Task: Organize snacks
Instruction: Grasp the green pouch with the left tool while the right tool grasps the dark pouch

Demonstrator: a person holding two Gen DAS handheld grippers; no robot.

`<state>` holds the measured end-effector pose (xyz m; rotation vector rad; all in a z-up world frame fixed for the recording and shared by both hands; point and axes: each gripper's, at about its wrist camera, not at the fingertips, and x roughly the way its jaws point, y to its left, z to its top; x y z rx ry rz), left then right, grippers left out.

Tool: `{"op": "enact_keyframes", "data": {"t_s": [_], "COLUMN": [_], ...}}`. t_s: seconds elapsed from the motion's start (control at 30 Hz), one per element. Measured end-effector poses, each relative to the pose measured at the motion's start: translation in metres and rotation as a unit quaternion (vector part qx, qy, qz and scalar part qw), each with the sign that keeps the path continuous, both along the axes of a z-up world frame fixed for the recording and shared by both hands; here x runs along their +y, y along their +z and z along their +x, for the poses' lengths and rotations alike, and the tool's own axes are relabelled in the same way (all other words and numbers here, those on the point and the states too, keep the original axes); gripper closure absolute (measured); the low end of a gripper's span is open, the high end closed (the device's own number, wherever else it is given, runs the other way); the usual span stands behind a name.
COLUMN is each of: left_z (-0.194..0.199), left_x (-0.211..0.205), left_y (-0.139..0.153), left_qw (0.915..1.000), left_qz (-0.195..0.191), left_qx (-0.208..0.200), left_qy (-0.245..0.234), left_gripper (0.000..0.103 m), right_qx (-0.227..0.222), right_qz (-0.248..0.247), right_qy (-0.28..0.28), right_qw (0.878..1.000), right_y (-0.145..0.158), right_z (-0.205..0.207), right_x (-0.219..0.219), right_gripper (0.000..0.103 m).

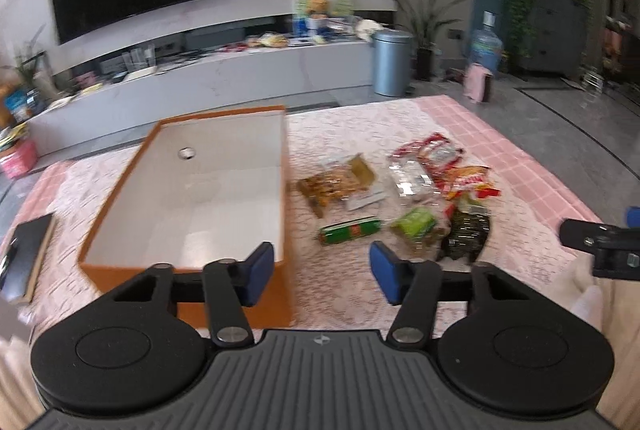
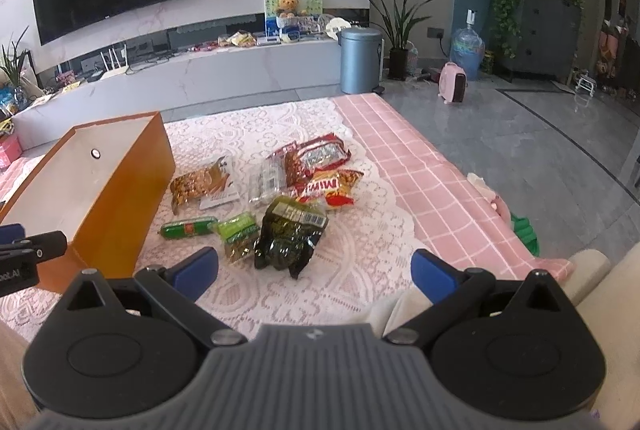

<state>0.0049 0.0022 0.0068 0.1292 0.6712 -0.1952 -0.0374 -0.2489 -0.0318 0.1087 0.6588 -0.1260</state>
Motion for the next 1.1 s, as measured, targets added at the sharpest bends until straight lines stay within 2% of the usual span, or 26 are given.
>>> {"op": "enact_keyframes", "data": {"t_s": [0.07,0.1,0.2,0.3,0.37,0.47,0.5,0.6,0.73,0.83,1.1], "left_z": [0.006,0.009,0.022,0.041,0.053,0.066,0.070,0.083,0.094,0.104,0.132], "left_x": [-0.007,-0.012,-0.022,-0.030,-0.033,-0.035,-0.036,-0.038,-0.043,-0.045,-0.052], "left_y": [-0.001,-0.003,-0.009,-0.018,-0.024,-0.031,-0.033,-0.042,-0.049,-0.054,-0.071], "left_qw": [0.9998,0.9995,0.9970,0.9911,0.9869,0.9841,0.9835,0.9812,0.9814,0.9815,0.9764], "left_qz": [0.002,0.002,-0.009,-0.040,-0.061,-0.090,-0.097,-0.104,-0.090,-0.084,-0.090], "left_qx": [0.005,0.011,0.035,0.080,0.102,0.118,0.122,0.143,0.155,0.161,0.189], "left_qy": [-0.018,-0.030,-0.068,-0.098,-0.109,-0.098,-0.092,-0.078,-0.068,-0.061,-0.055], "left_gripper": [0.057,0.066,0.074,0.077,0.073,0.040,0.039,0.039,0.039,0.039,0.039], "right_qx": [-0.005,-0.006,0.009,0.028,0.038,0.046,0.050,0.060,0.078,0.103,0.167], "right_qz": [0.007,0.012,0.026,0.046,0.061,0.079,0.084,0.100,0.114,0.113,0.126], "right_qy": [0.004,0.009,0.023,0.025,0.025,0.020,0.017,0.013,0.023,0.032,0.063], "right_qw": [1.000,1.000,0.999,0.998,0.997,0.996,0.995,0.993,0.990,0.988,0.976], "right_y": [-0.004,-0.007,-0.018,-0.031,-0.038,-0.047,-0.050,-0.059,-0.072,-0.081,-0.107], "right_z": [0.005,0.008,0.021,0.035,0.045,0.058,0.062,0.078,0.103,0.124,0.173], "right_x": [-0.007,-0.011,-0.022,-0.032,-0.037,-0.043,-0.045,-0.048,-0.043,-0.041,-0.050], "right_gripper": [0.005,0.011,0.022,0.033,0.035,0.032,0.027,0.026,0.026,0.021,0.026]}}
